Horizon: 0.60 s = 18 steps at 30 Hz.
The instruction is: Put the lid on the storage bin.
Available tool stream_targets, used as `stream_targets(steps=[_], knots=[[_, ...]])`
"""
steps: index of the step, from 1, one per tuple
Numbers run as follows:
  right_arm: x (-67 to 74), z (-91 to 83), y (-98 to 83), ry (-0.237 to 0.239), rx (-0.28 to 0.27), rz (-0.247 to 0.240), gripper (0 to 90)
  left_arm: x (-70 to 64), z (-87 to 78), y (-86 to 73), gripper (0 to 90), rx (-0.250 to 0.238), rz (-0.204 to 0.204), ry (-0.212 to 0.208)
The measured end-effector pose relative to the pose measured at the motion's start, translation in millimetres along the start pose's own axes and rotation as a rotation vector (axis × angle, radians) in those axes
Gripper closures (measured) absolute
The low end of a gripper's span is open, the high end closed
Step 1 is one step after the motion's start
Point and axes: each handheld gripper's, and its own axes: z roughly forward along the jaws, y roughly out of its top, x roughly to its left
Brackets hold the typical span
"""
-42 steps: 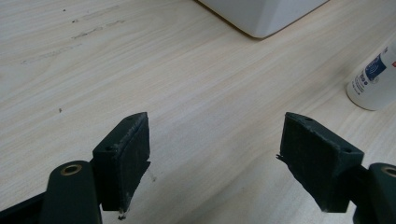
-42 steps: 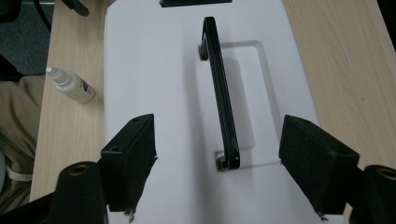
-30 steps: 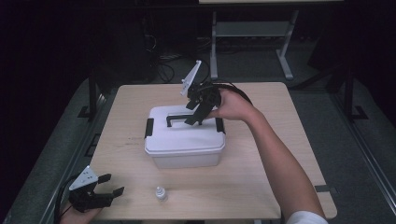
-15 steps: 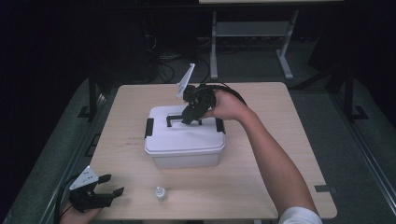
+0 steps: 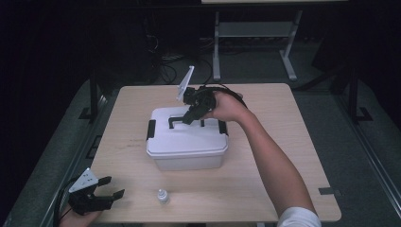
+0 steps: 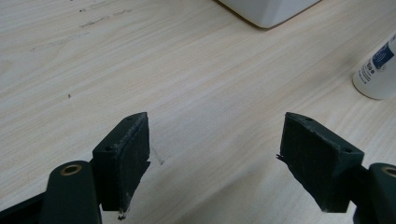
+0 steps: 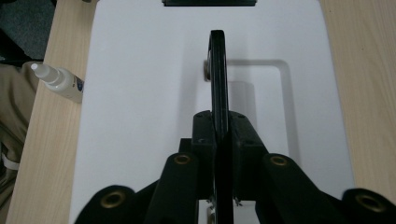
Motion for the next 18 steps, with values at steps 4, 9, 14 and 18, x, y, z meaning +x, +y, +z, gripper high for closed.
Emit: stream_targets(steps=[4, 9, 14, 18], knots=[[0.3, -0.1, 1.4, 0.006, 0.003, -0.004, 83.4, 0.9, 0.3, -0.1, 23.9, 0.007, 0.000, -0.001], [1.1, -0.8, 1.9, 0.006, 0.008, -0.015, 83.8, 1.4, 0.4, -0.2, 23.9, 0.006, -0.001, 0.001], [2.1, -1.6, 2.7, 0.003, 0.004, -0.018, 83.9, 1.2, 0.7, -0.2, 23.9, 0.008, 0.000, -0.001], [3.3, -3.2, 3.3, 0.000, 0.001, -0.014, 83.9, 1.4, 0.3, -0.1, 23.9, 0.005, -0.001, 0.000]])
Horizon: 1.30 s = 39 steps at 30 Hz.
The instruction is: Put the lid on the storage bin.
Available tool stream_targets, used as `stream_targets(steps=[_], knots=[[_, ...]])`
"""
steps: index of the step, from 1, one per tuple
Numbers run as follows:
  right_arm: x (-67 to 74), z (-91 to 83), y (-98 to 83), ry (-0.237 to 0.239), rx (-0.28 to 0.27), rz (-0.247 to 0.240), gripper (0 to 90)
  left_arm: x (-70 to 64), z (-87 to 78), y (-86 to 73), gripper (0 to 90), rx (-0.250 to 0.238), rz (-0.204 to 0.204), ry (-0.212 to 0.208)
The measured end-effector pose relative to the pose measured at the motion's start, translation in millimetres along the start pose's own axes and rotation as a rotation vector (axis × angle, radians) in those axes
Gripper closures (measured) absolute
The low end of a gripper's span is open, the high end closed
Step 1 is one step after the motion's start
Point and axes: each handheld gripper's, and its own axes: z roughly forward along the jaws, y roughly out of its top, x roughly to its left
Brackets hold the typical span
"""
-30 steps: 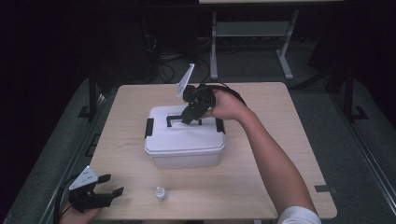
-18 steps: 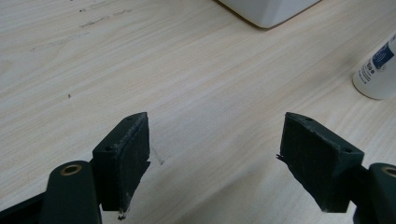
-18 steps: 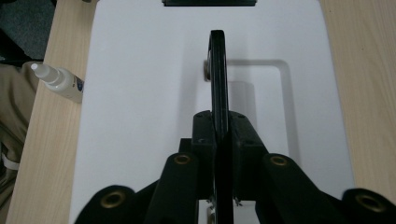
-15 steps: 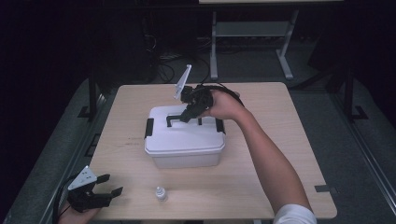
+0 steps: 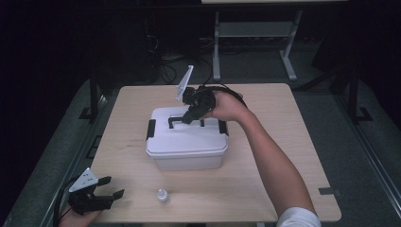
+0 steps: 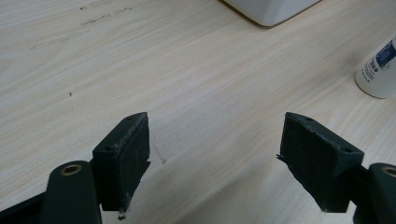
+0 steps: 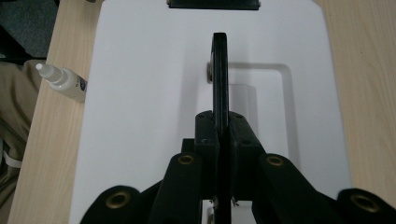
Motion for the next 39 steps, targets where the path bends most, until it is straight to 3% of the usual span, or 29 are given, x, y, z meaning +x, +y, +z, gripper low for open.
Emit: stream_targets(steps=[21, 39], knots=[[7.9, -16.6, 6.6, -0.030, -0.039, -0.011, 84.0, -0.6, 0.2, 0.2, 23.9, 0.000, 0.001, -0.003], [34.7, -62.1, -1.9, -0.098, -0.082, -0.005, 83.9, -1.0, -3.3, -0.9, 23.9, -0.005, -0.003, -0.001]])
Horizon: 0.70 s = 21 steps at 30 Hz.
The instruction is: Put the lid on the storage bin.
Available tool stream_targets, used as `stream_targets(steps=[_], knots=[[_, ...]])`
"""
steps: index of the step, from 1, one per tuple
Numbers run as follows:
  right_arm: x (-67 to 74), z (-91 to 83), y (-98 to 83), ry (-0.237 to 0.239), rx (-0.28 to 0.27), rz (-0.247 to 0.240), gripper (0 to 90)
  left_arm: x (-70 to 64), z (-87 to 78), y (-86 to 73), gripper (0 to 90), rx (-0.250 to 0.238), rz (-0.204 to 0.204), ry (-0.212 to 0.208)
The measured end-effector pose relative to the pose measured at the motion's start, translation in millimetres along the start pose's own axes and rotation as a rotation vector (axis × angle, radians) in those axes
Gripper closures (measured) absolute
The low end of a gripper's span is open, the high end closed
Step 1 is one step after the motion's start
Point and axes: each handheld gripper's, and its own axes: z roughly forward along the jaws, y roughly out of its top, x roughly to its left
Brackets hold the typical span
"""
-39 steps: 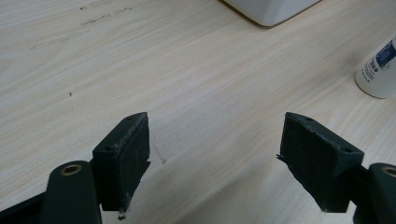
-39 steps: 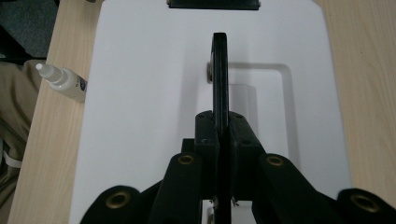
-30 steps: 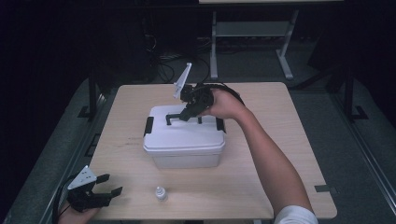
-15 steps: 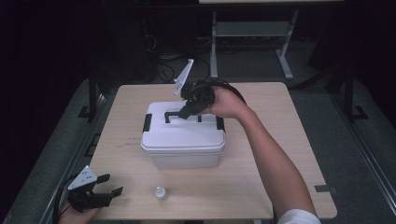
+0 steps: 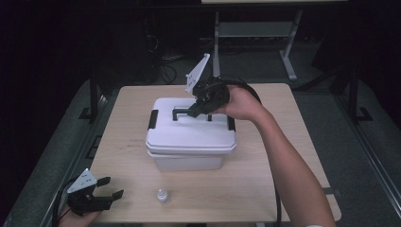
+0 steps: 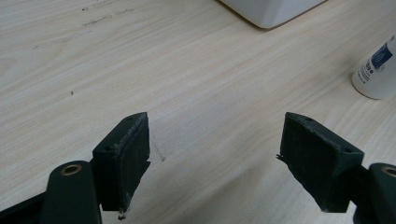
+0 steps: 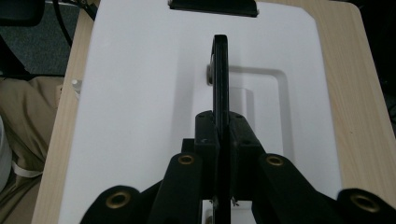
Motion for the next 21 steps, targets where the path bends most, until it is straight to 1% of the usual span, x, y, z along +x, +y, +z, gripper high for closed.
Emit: stream_targets(steps=[2, 7, 12, 14, 16, 21], knots=[[2.7, -5.0, -1.2, -0.008, -0.007, -0.005, 83.9, -0.7, 0.5, -0.1, 23.9, 0.004, -0.009, -0.002], [11.6, -19.2, -5.7, -0.030, -0.012, -0.007, 83.9, -2.4, 1.4, 1.6, 23.9, 0.011, 0.008, 0.000], [19.7, -34.8, -13.0, -0.057, -0.017, 0.000, 83.9, -2.1, 1.3, 1.1, 23.9, 0.013, 0.009, -0.002], [22.1, -40.0, -16.8, -0.064, -0.020, 0.007, 83.9, -1.4, 0.5, 0.7, 24.1, 0.019, 0.014, 0.002], [24.3, -44.0, -21.1, -0.071, -0.025, 0.017, 83.9, -0.8, 0.4, 0.1, 24.1, 0.013, 0.006, 0.001], [29.0, -52.5, -34.1, -0.084, -0.022, 0.038, 83.9, -1.4, 1.8, 0.1, 24.1, 0.017, 0.005, -0.001]])
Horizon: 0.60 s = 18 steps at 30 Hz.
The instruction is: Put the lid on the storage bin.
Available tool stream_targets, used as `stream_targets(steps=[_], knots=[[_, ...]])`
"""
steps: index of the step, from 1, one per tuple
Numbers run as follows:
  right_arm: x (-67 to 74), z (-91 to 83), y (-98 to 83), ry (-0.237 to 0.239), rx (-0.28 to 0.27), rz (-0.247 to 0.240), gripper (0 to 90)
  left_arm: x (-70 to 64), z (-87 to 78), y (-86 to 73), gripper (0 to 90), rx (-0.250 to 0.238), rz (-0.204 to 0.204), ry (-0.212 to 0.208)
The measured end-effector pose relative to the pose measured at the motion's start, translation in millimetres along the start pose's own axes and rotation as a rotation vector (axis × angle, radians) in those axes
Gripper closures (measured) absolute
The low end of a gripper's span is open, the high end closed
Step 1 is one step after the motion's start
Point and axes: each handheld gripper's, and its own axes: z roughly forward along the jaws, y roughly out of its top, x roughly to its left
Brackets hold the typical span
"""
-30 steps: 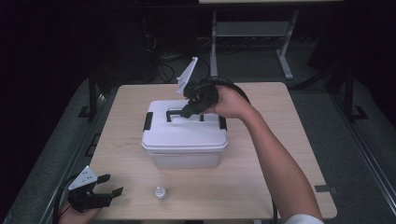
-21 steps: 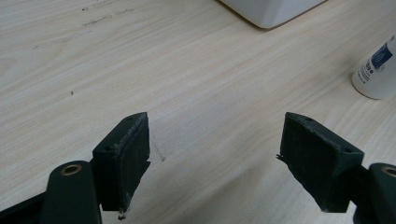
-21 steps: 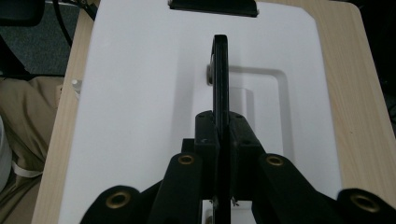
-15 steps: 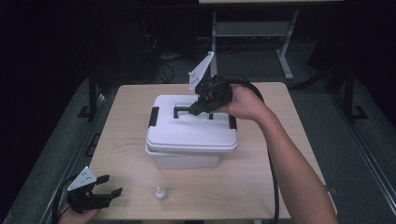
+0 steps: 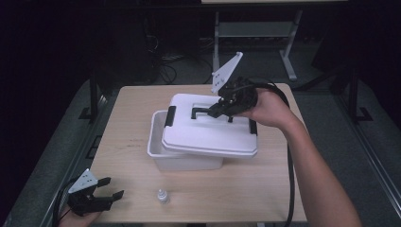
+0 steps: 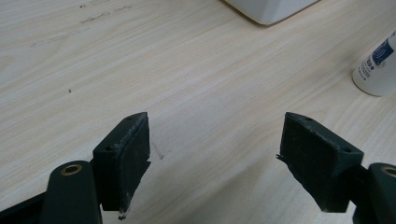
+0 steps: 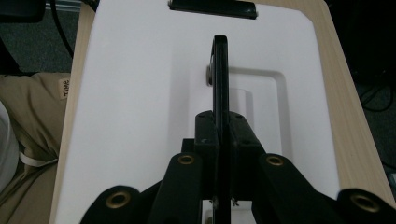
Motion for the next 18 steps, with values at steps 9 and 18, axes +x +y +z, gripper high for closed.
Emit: stream_targets(steps=[9, 18], knots=[[6.3, -18.1, -24.1, -0.027, 0.010, 0.041, 84.0, -0.5, 1.2, 0.0, 24.0, 0.003, -0.002, -0.001], [12.2, -34.7, -44.1, -0.056, 0.030, 0.064, 84.0, -1.0, 2.7, 0.2, 24.0, 0.011, 0.001, -0.002]])
